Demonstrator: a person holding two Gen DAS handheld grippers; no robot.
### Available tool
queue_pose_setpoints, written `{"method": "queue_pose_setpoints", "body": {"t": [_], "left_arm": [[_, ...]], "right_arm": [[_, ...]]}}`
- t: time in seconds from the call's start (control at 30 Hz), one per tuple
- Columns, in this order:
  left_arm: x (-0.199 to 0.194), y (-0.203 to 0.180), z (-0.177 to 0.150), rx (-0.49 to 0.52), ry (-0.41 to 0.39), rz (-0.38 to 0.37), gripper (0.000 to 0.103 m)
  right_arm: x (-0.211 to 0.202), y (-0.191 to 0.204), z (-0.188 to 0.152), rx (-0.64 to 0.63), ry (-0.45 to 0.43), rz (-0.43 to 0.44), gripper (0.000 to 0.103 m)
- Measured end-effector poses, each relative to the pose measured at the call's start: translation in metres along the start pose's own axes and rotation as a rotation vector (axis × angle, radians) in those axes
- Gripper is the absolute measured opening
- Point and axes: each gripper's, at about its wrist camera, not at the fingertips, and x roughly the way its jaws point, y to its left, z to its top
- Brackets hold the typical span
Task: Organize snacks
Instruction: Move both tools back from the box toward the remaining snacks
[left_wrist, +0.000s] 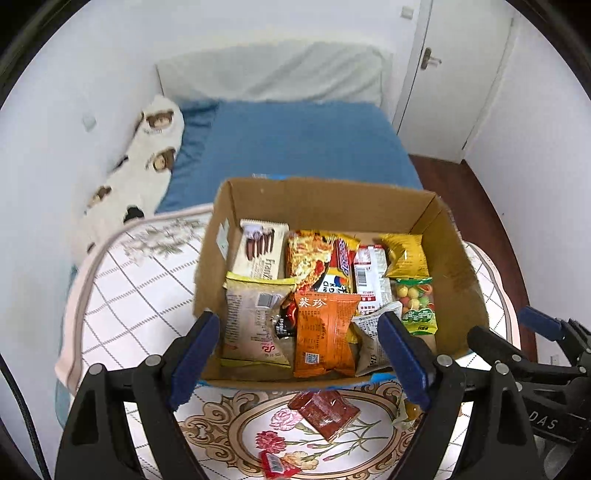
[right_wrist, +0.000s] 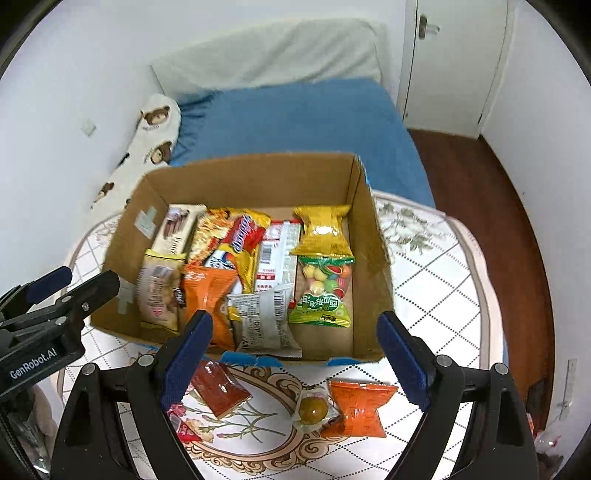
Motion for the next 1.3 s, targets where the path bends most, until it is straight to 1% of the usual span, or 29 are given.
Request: {"method": "queue_pose_setpoints", "body": {"t": [0.13,0.33,0.43,0.57,0.67,0.73,0.83,0.87,0.9,0.93,1.03,1.07,1.13,1.2,1.27,1.3], "left_arm": [[-0.028,-0.003,-0.010,0.021,-0.061,0.004,0.087],[-0.060,-0.007,-0.027,0.030,-0.119,-0.001,0.087],[-0.071,-0.007,-0.038,0.026,-0.128,-0.007,0.087],[-0.079,-0.006,-0.051,0.020,-0.135,-0.002,0.087],[-0.082,-0.008,-0.058,0.016,-0.141,0.005,0.087],[-0.078,-0.008,-0.061,0.014,-0.135,0.007,0.087],[-0.064,-0.009,-0.067,0.010,-0.095,-0.001,0.088],[-0.058,-0.010,-0.070,0.006,-0.078,-0.001,0.091],[-0.049,-0.010,-0.073,0.005,-0.054,-0.001,0.101],[-0.038,-0.011,-0.077,0.002,-0.025,-0.004,0.102],[-0.004,-0.011,-0.089,-0.010,0.063,0.005,0.102],[0.011,-0.011,-0.093,-0.018,0.101,0.005,0.102],[0.034,-0.012,-0.102,-0.026,0.160,0.010,0.102],[0.055,-0.013,-0.110,-0.035,0.220,0.004,0.102],[0.074,-0.014,-0.117,-0.061,0.272,-0.003,0.102],[0.086,-0.014,-0.121,-0.089,0.308,-0.008,0.102]], "right_arm": [[-0.028,0.006,-0.010,-0.002,-0.053,0.016,0.092],[-0.066,0.014,-0.027,-0.012,-0.132,0.020,0.092],[-0.080,0.015,-0.036,-0.013,-0.171,0.009,0.092],[-0.092,0.016,-0.050,-0.009,-0.193,0.013,0.092],[-0.098,0.015,-0.057,0.005,-0.206,0.027,0.092],[-0.098,0.012,-0.061,0.024,-0.200,0.045,0.092],[-0.087,0.001,-0.070,0.067,-0.166,0.064,0.092],[-0.082,-0.003,-0.072,0.087,-0.153,0.070,0.092],[-0.073,-0.010,-0.076,0.115,-0.127,0.077,0.092],[-0.064,-0.019,-0.080,0.148,-0.099,0.083,0.092],[-0.032,-0.046,-0.094,0.244,-0.020,0.086,0.092],[-0.016,-0.059,-0.101,0.294,0.020,0.088,0.092],[0.010,-0.074,-0.112,0.353,0.074,0.087,0.092],[0.039,-0.087,-0.122,0.374,0.125,0.051,0.092],[0.067,-0.095,-0.131,0.364,0.175,0.019,0.092],[0.076,-0.097,-0.133,0.362,0.190,0.017,0.092]]}}
